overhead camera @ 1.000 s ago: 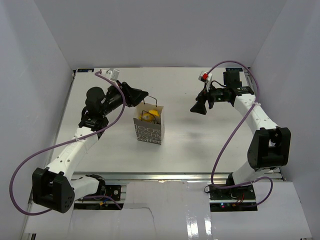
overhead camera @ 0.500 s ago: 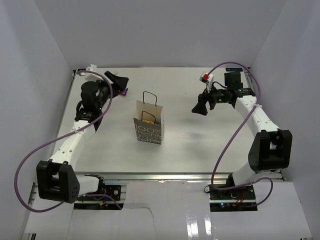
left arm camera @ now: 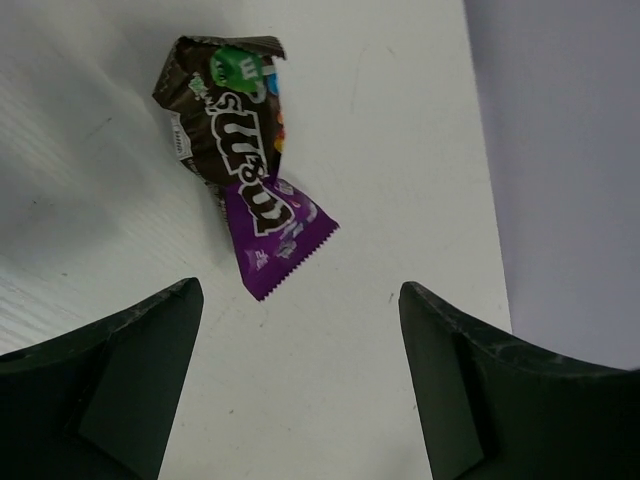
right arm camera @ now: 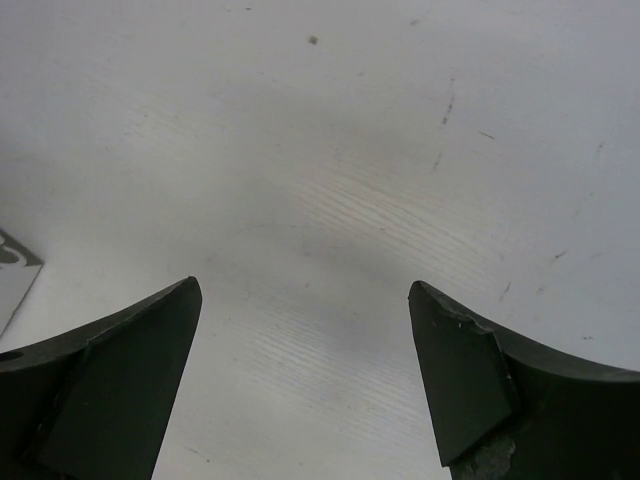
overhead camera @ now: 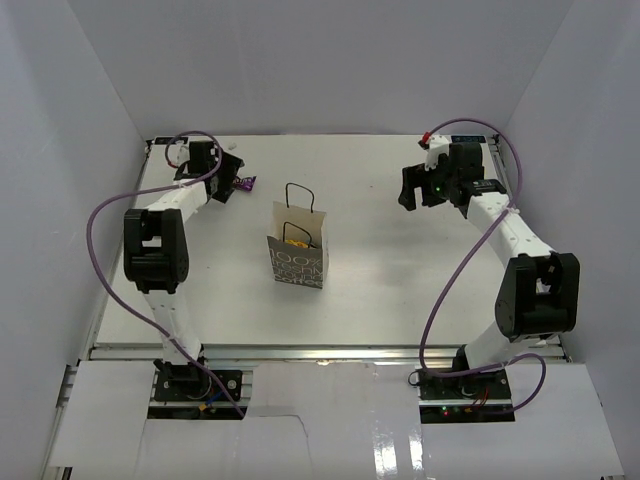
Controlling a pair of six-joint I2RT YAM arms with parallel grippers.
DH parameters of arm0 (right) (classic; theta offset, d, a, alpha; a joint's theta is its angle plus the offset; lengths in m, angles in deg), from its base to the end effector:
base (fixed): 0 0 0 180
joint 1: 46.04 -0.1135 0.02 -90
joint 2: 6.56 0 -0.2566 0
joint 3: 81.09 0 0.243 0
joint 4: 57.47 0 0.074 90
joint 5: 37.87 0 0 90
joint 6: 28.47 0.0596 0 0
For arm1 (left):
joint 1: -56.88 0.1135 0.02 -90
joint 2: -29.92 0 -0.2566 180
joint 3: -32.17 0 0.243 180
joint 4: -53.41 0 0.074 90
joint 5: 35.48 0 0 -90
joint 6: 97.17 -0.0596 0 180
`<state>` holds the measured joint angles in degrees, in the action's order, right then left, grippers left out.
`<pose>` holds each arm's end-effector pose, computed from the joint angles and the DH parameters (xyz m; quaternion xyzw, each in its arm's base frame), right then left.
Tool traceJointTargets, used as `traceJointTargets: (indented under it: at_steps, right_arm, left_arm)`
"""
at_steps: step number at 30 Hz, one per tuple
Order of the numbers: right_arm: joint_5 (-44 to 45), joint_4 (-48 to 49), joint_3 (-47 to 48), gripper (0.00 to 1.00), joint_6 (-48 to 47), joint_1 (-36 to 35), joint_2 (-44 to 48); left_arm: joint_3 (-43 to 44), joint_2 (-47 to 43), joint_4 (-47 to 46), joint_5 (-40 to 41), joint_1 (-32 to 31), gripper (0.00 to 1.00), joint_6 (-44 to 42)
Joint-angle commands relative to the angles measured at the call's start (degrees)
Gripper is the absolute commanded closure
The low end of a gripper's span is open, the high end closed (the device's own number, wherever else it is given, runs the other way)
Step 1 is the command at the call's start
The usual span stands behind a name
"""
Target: Place the snacks into the paper bag
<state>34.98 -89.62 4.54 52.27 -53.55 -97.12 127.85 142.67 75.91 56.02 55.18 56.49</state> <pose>0.3636 0.0657 0.2703 -0.1948 0.8661 0.1267 0.4426 0.4543 -0.0119 0.1937 -0.4704 0.7727 -0.2200 0.3649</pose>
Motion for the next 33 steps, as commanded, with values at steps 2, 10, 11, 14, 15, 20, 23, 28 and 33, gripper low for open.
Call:
traceJointTargets:
  at_steps: [2,10,11,14,15,20,23,28,33]
  right_arm:
    - [8.4,5.1,-0.3,0.10,6.3,0.2,-1.0]
    - [7.7,4.7,2.3,0.10,7.3,0.2,-4.1]
    - [7.7,4.7,2.5,0.10,7.3,0.2,-4.2]
    - [8.2,4.7,2.6,0.10,7.5,0.3,-4.2]
    - [8.2,4.7,2.4,0.10,7.8,0.3,-4.0]
    - [9.1,4.7,1.5,0.10,8.5,0.5,-3.5]
    - [9.1,4.6,1.3,0.10,8.6,0.6,-3.1]
    - [8.2,4.5,1.4,0.10,8.5,0.7,-3.1]
    - [6.3,4.5,1.5,0.10,8.0,0.8,-3.4]
  left_arm:
    - [8.0,4.9,10.4,-0.1,-0.2,0.11,6.6]
    - [19.1,13.7,16.4,3.2,-0.2,0.21,7.9]
    - [20.4,14.8,17.8,3.1,-0.1,0.22,7.9]
    - [24.6,18.4,19.8,2.6,-0.1,0.28,7.8]
    - [25.6,20.0,20.9,2.5,-0.1,0.31,7.6]
    - [28.5,22.4,23.1,2.1,0.1,0.49,7.4]
    - [28.2,22.0,22.9,2.0,0.1,0.57,6.0]
    - [25.2,16.9,16.4,-1.1,0.1,0.68,-3.8]
    - [11.5,0.1,-1.1,-12.5,0.2,0.77,-21.1]
